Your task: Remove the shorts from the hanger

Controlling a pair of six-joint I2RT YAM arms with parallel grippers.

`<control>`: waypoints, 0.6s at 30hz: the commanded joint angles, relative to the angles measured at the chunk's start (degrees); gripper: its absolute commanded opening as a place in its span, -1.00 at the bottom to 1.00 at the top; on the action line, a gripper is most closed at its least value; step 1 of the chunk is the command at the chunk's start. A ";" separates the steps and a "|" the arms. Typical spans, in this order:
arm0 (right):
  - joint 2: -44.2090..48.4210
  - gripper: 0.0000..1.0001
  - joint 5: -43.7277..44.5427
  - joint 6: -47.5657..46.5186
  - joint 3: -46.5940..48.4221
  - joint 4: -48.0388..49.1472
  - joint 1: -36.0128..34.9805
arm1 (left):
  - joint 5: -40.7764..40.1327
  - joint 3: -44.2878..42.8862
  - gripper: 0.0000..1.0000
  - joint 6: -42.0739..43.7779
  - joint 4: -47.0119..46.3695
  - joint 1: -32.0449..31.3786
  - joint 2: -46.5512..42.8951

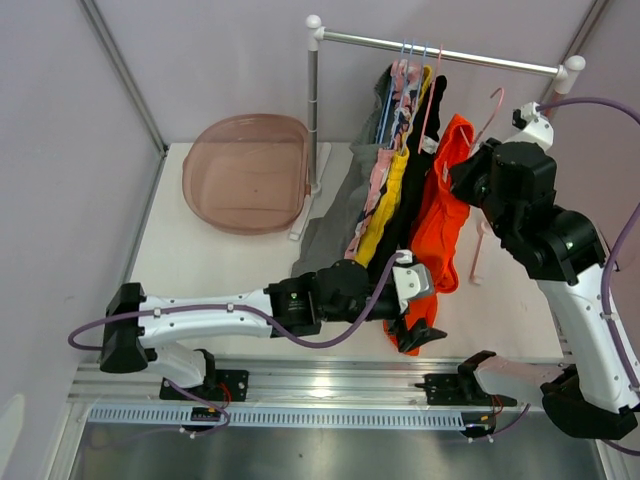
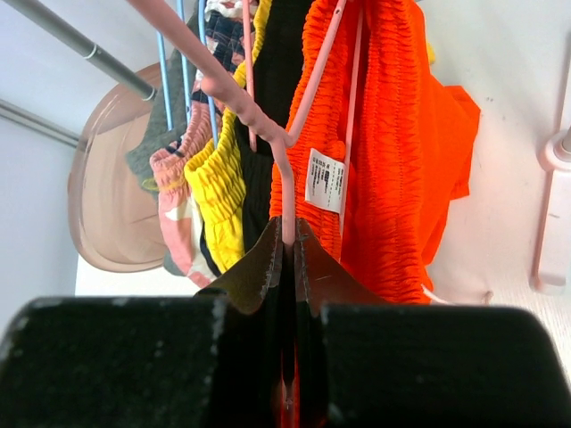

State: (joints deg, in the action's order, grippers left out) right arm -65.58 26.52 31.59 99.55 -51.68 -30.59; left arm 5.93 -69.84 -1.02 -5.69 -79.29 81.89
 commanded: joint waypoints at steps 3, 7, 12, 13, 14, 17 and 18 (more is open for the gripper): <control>4.14 -1.00 0.28 2.77 0.47 2.55 -0.61 | -8.74 -4.25 0.98 3.91 -5.21 0.10 1.26; 5.55 -1.00 0.55 3.04 0.12 1.85 -0.61 | -13.48 -3.55 0.98 4.80 -2.66 -0.25 -0.58; 5.82 -1.00 2.22 2.07 0.38 1.06 -0.61 | -19.64 -0.13 0.98 4.88 -1.69 -4.38 -6.11; 5.82 -1.00 2.39 2.07 0.38 1.06 -0.61 | -20.52 0.58 0.99 5.06 -1.52 -5.08 -6.65; 5.64 -1.00 2.39 2.07 0.38 1.14 -0.61 | -21.66 0.76 0.98 5.06 -1.25 -6.05 -7.09; 5.64 -1.00 2.31 2.24 0.30 1.06 -0.70 | -22.90 2.34 0.98 5.23 -1.78 -7.28 -8.32; 5.64 -1.00 2.13 2.42 0.30 1.14 -0.61 | -23.68 2.43 0.98 5.58 -1.95 -7.46 -8.41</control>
State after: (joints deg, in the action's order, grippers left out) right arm -60.58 27.29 33.04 99.00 -53.39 -30.92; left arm -13.47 -68.25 3.11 -5.93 -86.00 75.61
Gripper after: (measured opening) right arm 0.047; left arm 0.993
